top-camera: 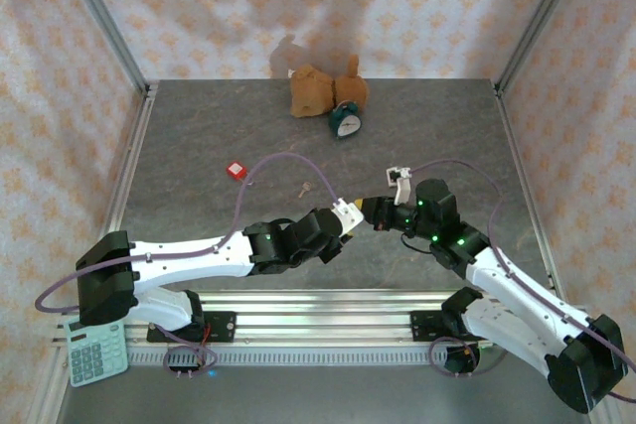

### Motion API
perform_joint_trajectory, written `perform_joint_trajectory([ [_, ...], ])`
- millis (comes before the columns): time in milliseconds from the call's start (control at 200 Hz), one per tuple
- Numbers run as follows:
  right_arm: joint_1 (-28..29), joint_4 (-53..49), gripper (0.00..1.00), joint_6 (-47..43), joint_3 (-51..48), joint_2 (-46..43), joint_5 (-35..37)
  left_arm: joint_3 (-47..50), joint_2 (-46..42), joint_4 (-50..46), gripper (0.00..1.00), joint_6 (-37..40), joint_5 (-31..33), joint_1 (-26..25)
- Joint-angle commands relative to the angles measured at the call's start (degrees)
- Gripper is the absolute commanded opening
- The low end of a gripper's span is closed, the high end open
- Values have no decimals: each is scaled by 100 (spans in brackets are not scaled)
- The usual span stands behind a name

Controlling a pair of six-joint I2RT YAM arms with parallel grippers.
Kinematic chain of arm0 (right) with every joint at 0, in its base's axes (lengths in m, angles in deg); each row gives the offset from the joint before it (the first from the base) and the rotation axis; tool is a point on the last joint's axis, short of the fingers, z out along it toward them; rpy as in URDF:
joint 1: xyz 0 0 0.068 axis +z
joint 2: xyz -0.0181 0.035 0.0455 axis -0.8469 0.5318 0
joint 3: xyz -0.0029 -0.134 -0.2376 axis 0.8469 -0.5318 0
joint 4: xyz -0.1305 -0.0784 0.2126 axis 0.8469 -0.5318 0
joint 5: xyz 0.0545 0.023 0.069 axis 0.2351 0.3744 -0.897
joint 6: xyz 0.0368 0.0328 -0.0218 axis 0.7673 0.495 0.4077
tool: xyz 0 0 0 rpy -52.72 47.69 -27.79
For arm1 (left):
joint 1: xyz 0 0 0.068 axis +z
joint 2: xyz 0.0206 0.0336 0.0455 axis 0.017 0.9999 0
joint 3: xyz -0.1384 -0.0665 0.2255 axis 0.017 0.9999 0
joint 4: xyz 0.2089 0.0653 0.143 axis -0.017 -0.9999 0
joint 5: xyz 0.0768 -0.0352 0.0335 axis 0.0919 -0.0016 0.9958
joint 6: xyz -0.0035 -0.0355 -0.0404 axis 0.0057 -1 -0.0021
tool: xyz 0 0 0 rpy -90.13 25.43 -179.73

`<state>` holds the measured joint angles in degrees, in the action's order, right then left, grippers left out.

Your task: Unlock with the key

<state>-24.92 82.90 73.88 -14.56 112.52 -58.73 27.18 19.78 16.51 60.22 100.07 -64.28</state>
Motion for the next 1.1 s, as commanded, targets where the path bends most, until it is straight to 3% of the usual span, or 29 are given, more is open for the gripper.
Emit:
perform_joint_trajectory([
  [0, 42, -7, 10, -67, -91, 112, -509, -332, -181, 677, 33, -93, 86, -31],
  [305, 67, -138, 12, -180, -43, 222, -534, -550, -58, 685, 33, -16, 98, -31],
  [481, -9, -829, 25, -300, 220, -184, 722, -589, 56, 477, 33, 111, 287, -31],
  [621, -34, -1245, 43, -448, 736, -129, 785, -435, 54, 358, 33, 225, 425, -32],
  [941, -33, -2153, 53, -529, 1417, -167, 1602, -82, 14, 223, 34, 143, 728, -31],
  [1096, -34, -2449, 56, -533, 1562, -243, 2071, -41, 56, 146, 34, 537, 1194, -31],
])
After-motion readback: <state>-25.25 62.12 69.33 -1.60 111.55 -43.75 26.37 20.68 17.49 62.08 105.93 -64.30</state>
